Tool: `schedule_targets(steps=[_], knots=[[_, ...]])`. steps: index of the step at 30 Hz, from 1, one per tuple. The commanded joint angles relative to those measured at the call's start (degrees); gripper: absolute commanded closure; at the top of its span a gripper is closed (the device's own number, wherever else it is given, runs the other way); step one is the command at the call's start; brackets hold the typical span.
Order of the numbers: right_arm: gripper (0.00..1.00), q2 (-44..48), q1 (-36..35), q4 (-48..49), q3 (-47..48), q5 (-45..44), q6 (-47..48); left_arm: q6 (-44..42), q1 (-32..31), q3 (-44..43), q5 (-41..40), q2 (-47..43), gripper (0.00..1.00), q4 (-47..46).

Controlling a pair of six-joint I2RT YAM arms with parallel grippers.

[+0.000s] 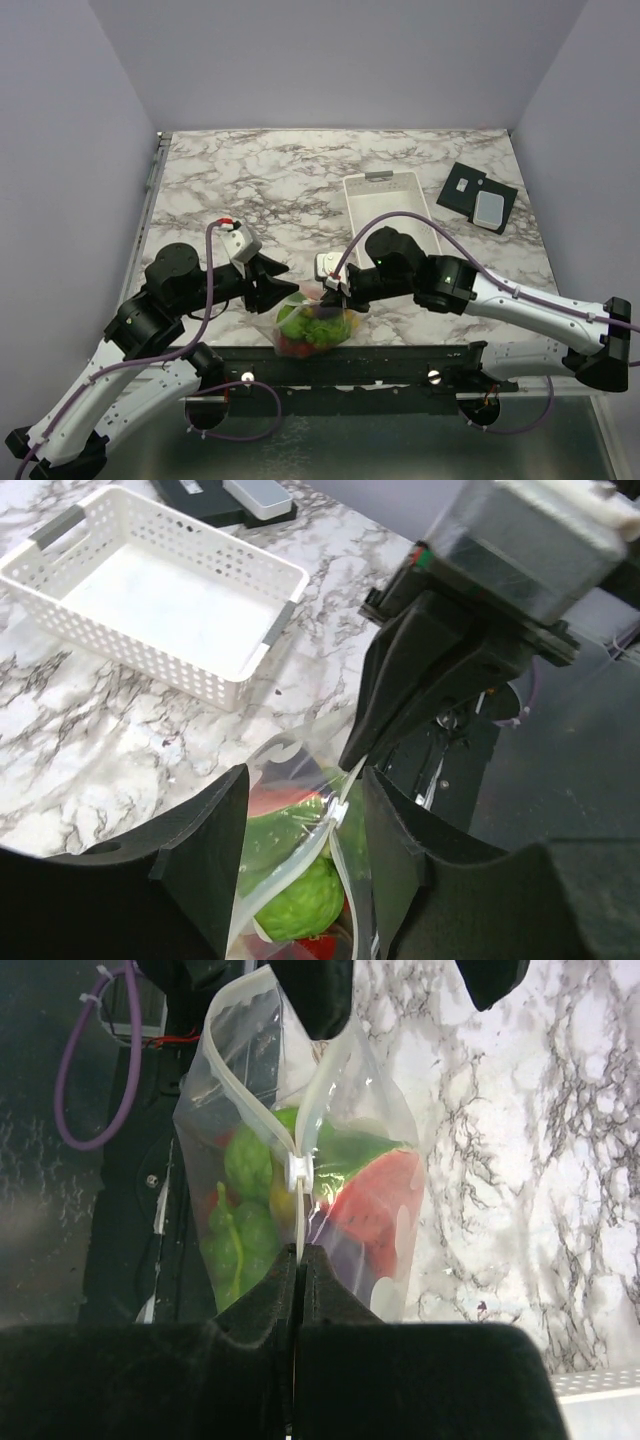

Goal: Place the food in the zip-top bag and seal the zipper
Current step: Zip the zipper food storage bag at the center of the board.

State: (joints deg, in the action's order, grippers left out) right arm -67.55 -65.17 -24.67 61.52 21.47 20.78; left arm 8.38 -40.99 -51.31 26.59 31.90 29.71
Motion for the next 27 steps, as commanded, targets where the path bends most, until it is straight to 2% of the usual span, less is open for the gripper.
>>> schedule_targets(steps=[1, 7, 13, 20, 27], knots=[[0.99, 2.42, 0.04, 6.0, -1.18, -2.23, -1.27, 4.34, -0.02, -2.04, -6.9, -0.43, 0.5, 4.06], [0.99, 2.9, 0.03, 6.57, -2.6, -4.03, -1.75, 12.97, 0.03, -1.78, -9.42, 1.22, 0.54, 10.33], [0.99, 3.9, 0.01, 7.88, -4.05, -5.04, -2.32, 20.9, -0.05, 3.36, -11.03, 0.75, 0.64, 15.55], [0.99, 4.95, -0.03, 8.24, -5.14, -5.34, -2.86, 27.1, -0.01, 5.64, -10.26, -2.46, 0.71, 17.09], [0.99, 5.93, 0.02, 9.19, -6.11, -5.35, -3.58, 29.95, -0.05, 6.42, -9.46, -1.0, 0.78, 17.13]])
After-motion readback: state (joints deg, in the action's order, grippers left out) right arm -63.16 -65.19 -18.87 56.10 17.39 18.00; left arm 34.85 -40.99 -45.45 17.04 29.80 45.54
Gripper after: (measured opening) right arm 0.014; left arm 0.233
